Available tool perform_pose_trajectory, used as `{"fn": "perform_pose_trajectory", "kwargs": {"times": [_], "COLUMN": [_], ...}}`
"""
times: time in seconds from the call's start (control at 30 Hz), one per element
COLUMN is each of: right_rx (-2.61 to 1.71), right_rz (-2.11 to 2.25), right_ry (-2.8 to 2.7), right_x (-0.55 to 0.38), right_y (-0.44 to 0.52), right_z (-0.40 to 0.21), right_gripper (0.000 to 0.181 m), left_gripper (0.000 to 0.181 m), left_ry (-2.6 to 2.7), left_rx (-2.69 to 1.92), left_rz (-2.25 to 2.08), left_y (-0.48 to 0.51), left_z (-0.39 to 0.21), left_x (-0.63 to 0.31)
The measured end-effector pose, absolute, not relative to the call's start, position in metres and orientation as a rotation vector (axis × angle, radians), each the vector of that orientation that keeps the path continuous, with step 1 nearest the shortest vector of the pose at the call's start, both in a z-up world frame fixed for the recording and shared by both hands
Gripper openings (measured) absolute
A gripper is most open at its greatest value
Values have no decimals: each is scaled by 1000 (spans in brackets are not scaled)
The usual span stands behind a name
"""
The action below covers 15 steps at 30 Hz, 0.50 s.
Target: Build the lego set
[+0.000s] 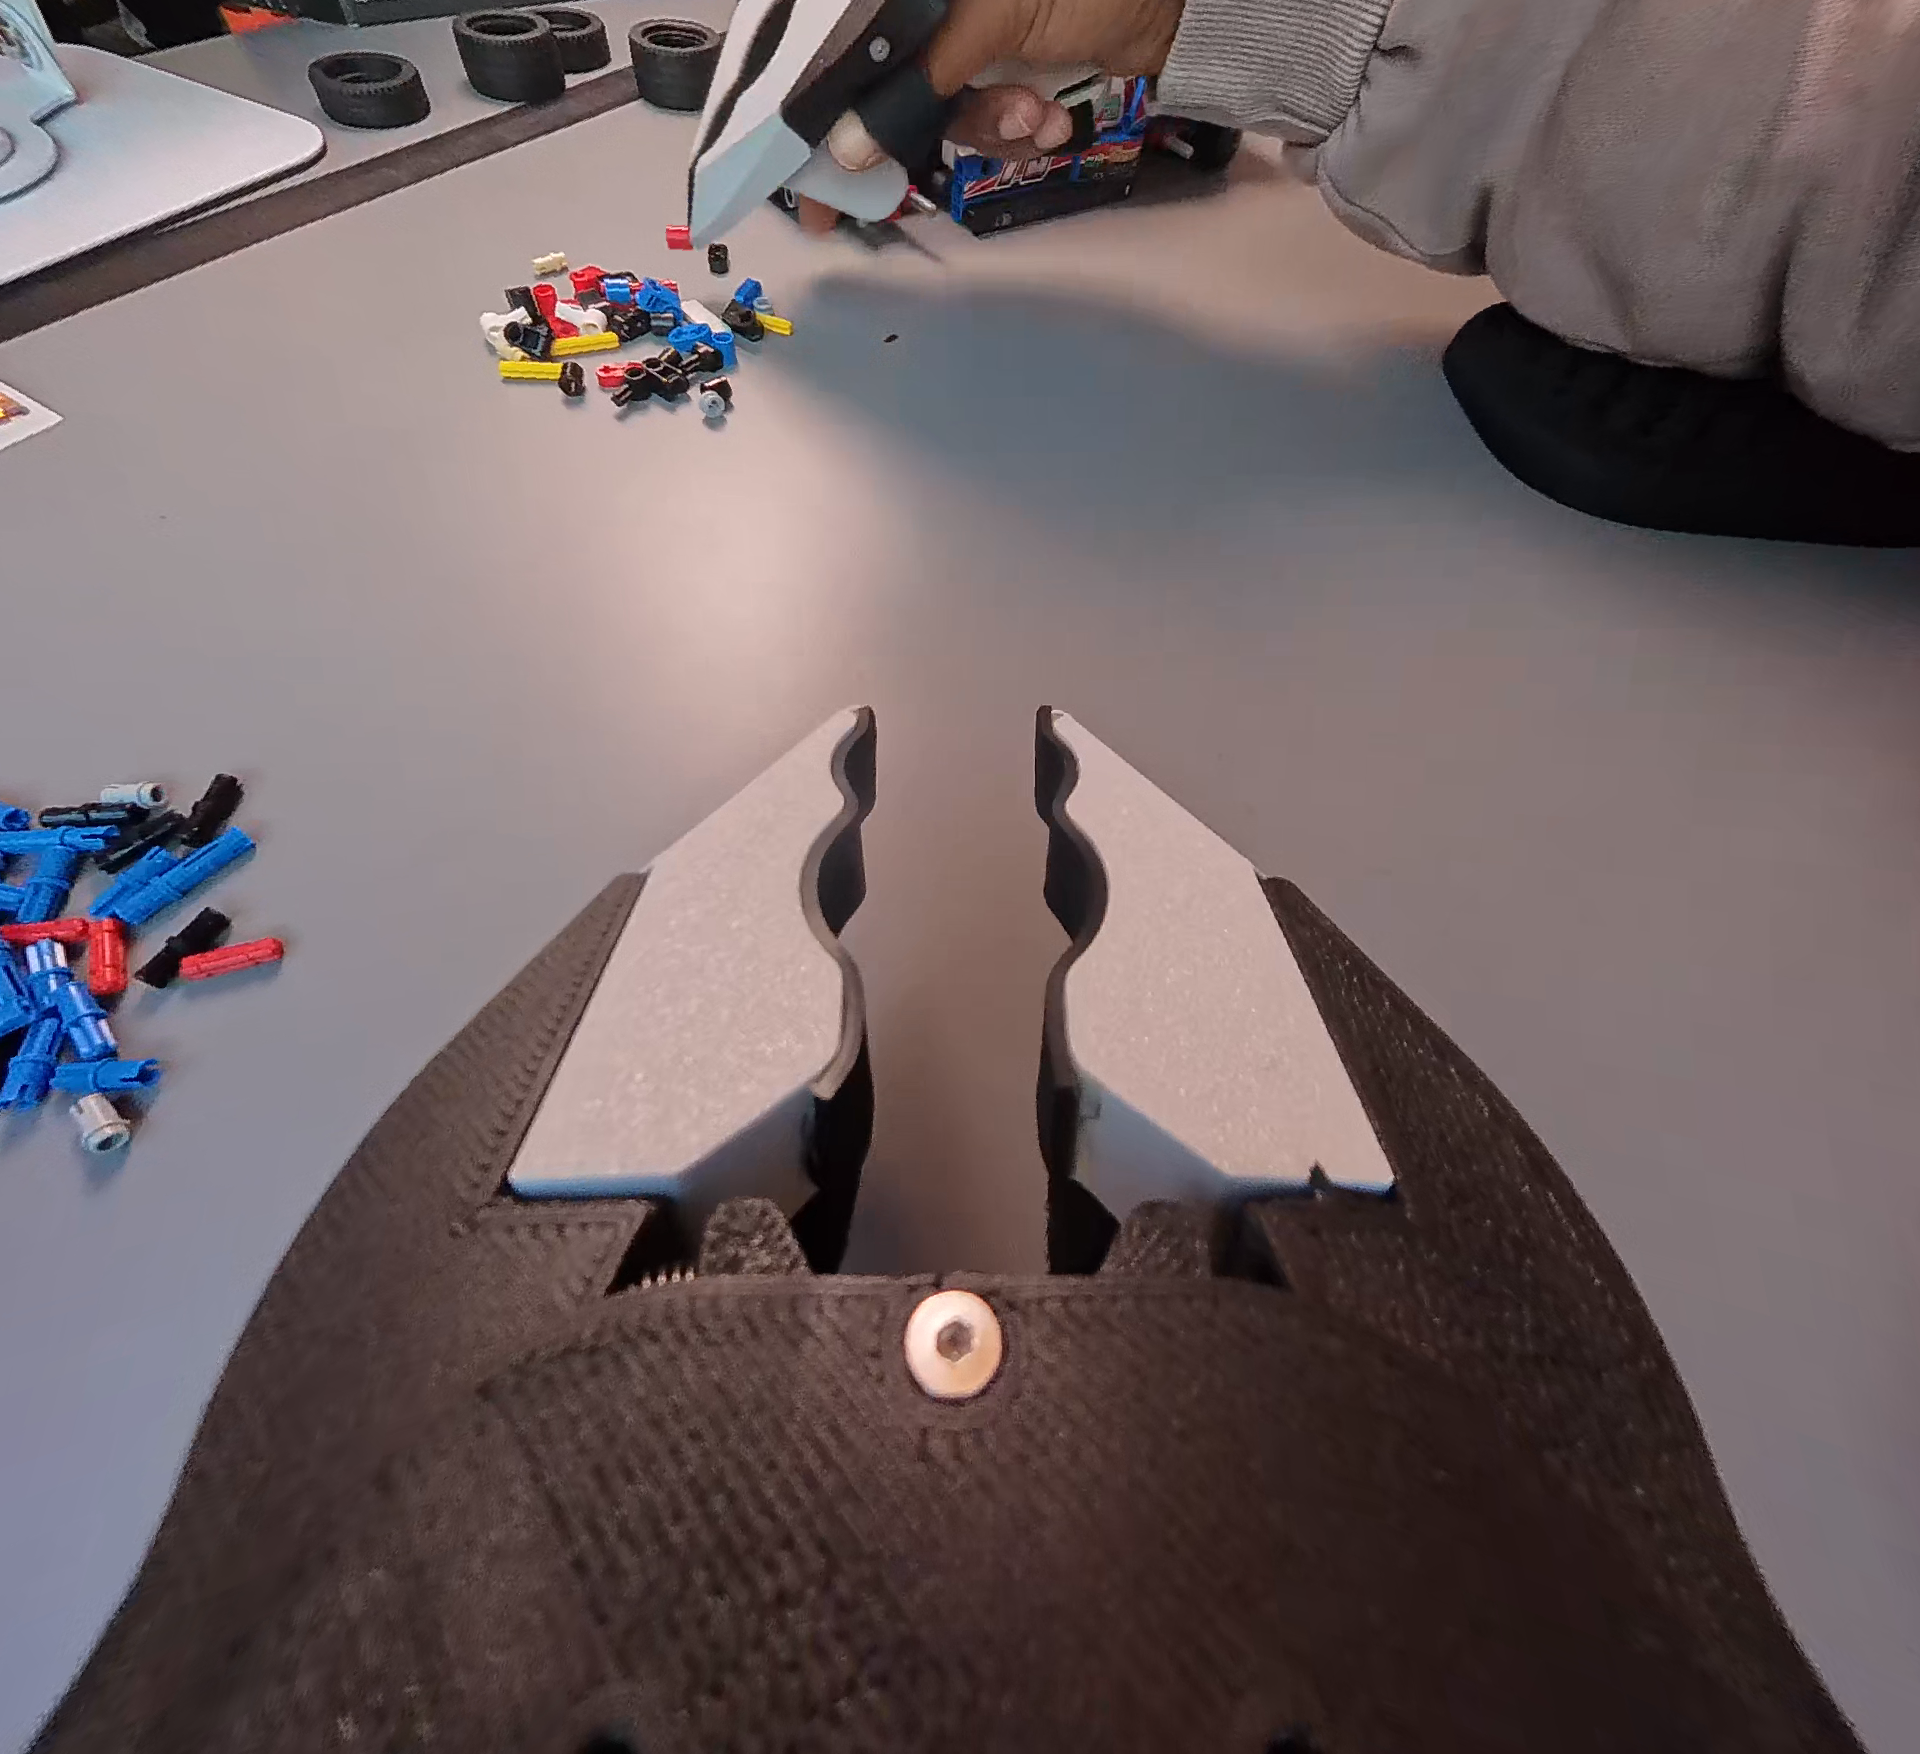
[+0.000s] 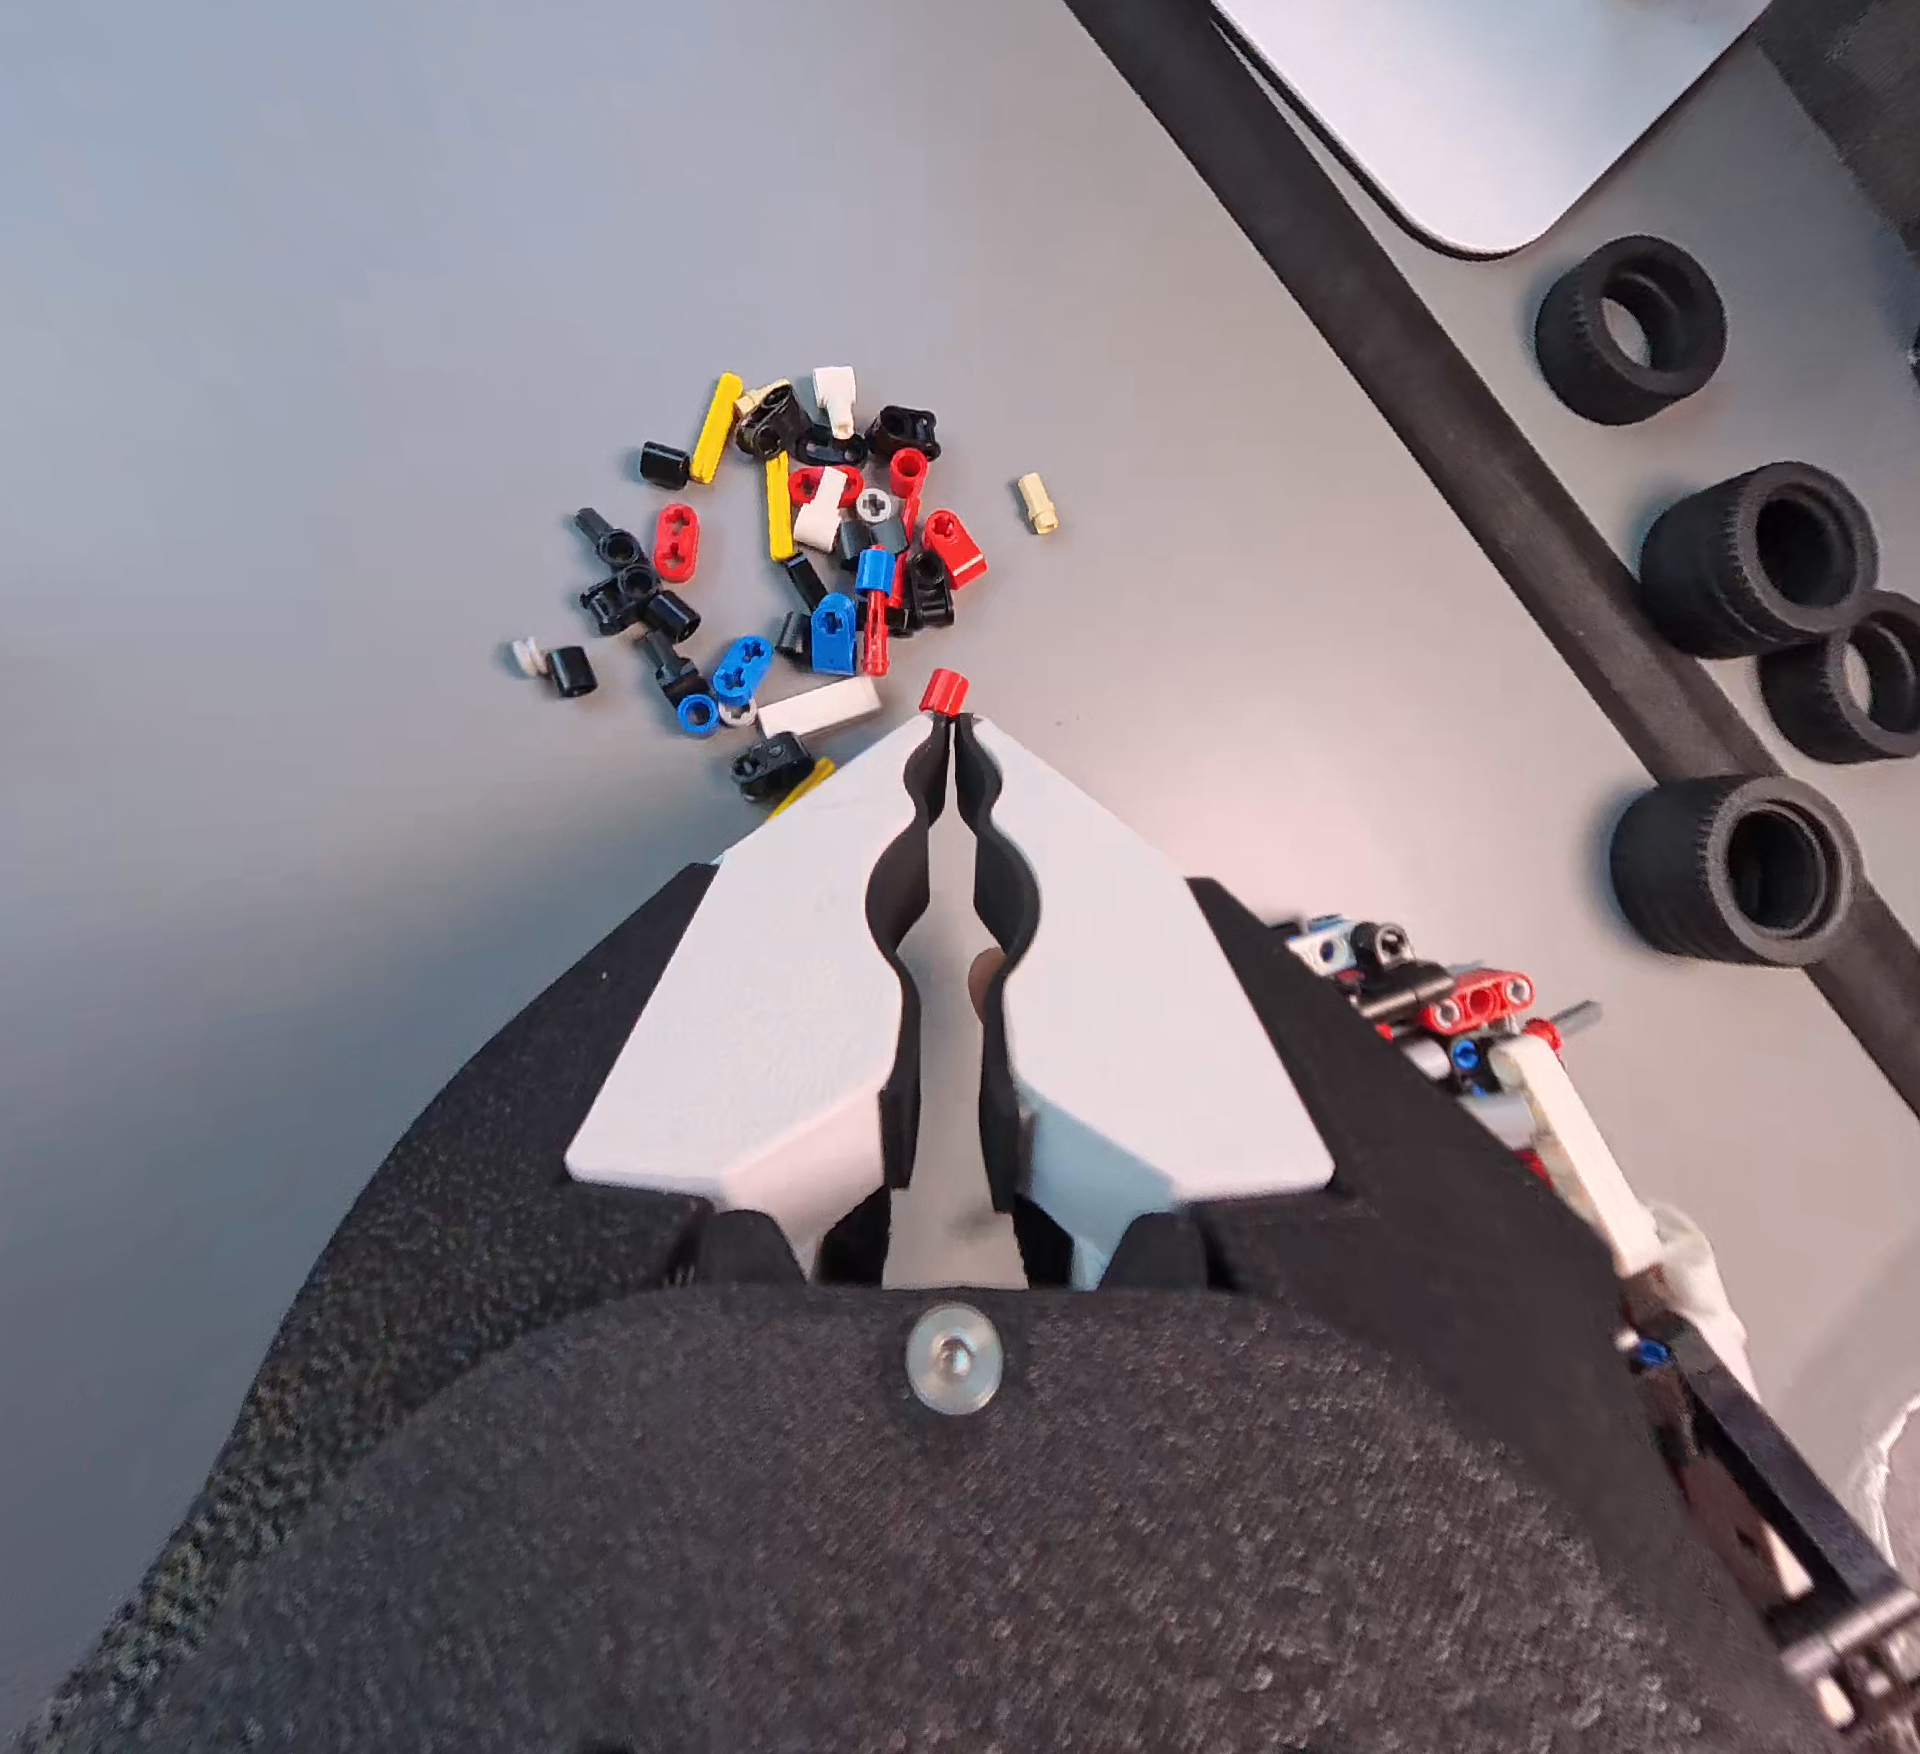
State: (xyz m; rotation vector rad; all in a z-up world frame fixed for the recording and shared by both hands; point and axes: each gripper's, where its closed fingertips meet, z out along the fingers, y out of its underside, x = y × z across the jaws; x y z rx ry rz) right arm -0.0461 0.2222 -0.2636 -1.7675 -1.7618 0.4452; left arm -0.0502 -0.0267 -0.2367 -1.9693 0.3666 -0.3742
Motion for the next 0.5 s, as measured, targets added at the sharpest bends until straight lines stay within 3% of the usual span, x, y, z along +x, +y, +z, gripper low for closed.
{"fn": "perform_pose_trajectory", "kwargs": {"times": [0.03,0.17,0.4,0.5], "right_rx": [-1770,-1724,-1535,-1581], "right_rz": [424,446,622,677], "right_ry": [-1770,-1749,-1618,-1687], "right_x": [-49,-54,-20,0], "right_y": [224,223,217,199], "right_z": [-267,-259,-192,-199], "right_gripper": [0,13,21,28], "left_gripper": [29,29,29,29], "left_ry": [366,367,391,394], "left_rx": [-1970,-1967,-1969,-1971], "left_rz": [-377,-383,-376,-371], "left_y": [-27,-27,-28,-28], "left_z": [-237,-236,-237,-237], "left_x": [-50,-50,-47,-47]}}
